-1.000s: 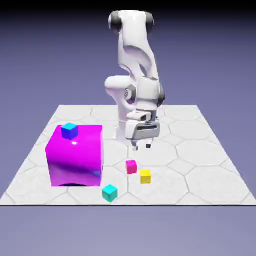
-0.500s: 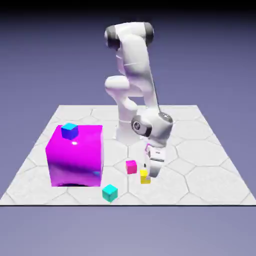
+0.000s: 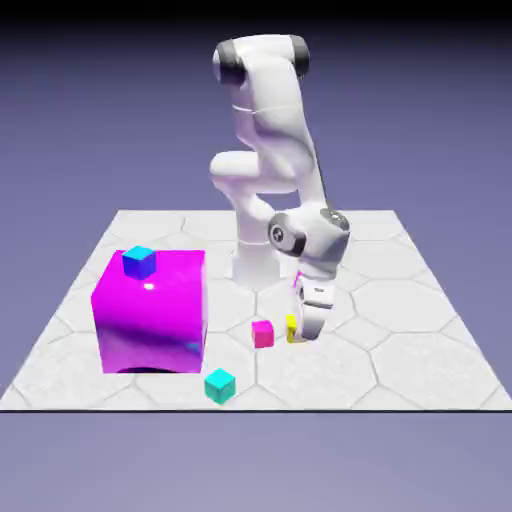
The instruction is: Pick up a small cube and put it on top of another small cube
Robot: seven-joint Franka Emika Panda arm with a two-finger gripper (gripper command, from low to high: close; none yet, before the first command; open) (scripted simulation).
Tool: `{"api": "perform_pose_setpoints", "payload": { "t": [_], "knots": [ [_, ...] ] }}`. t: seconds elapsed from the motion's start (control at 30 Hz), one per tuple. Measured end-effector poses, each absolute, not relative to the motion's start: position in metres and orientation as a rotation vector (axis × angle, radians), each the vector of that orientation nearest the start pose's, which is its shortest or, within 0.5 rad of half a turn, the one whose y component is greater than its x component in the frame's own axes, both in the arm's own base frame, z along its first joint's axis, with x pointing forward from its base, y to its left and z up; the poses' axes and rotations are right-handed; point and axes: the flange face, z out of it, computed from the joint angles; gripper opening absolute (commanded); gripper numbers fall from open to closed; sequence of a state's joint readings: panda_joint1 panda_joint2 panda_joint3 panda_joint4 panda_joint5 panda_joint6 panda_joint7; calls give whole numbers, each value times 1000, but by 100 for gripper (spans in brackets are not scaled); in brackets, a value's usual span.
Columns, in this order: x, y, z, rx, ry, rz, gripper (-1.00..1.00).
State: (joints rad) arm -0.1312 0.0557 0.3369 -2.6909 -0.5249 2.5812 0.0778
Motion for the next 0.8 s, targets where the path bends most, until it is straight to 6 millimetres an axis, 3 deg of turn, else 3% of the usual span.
{"api": "perform_pose_setpoints", "payload": {
  "t": [0.13,0.27,0.3,0.5,0.53,0.6,0.8],
  "knots": [
    [364,63,221,-3324,-470,253,-100],
    [343,42,238,-3300,40,295,-100],
    [343,42,238,-3300,40,295,-100],
    [335,33,173,-3302,45,294,-100],
    [334,33,169,-3300,41,294,100],
    [334,33,169,-3301,41,293,100],
    [343,41,233,-3302,40,293,100]
  ]
}}
